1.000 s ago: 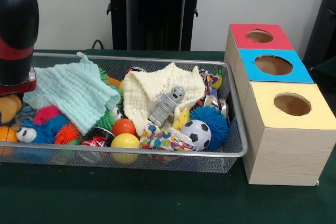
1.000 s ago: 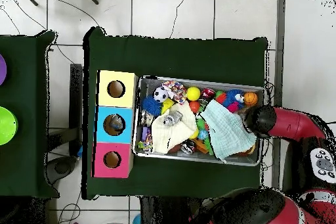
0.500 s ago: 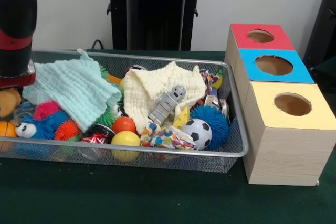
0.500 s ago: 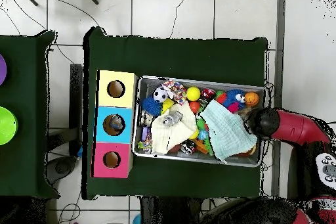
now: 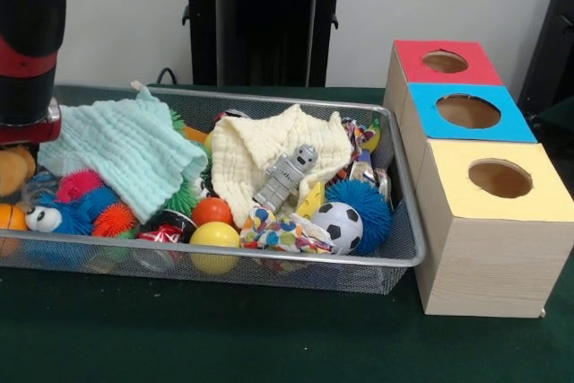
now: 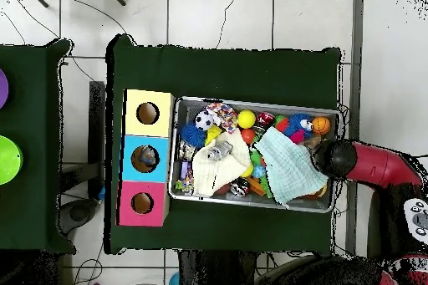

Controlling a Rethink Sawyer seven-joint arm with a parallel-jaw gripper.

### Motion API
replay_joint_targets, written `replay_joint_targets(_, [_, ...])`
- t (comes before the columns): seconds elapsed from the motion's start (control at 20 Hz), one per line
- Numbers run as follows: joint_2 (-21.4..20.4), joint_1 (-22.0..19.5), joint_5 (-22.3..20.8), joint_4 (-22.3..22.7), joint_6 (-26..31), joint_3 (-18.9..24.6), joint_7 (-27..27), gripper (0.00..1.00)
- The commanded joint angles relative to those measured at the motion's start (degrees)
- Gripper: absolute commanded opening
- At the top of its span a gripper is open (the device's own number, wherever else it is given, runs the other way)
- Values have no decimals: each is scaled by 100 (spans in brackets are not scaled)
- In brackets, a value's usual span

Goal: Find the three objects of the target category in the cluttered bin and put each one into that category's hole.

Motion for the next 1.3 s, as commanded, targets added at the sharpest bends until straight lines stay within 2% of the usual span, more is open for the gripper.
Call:
replay_joint_targets(0.05, [-1358, 315, 754, 1052, 733, 723, 411, 0])
replay_joint_targets(1.3, [-1406, 417, 730, 1049, 781, 646, 472, 0])
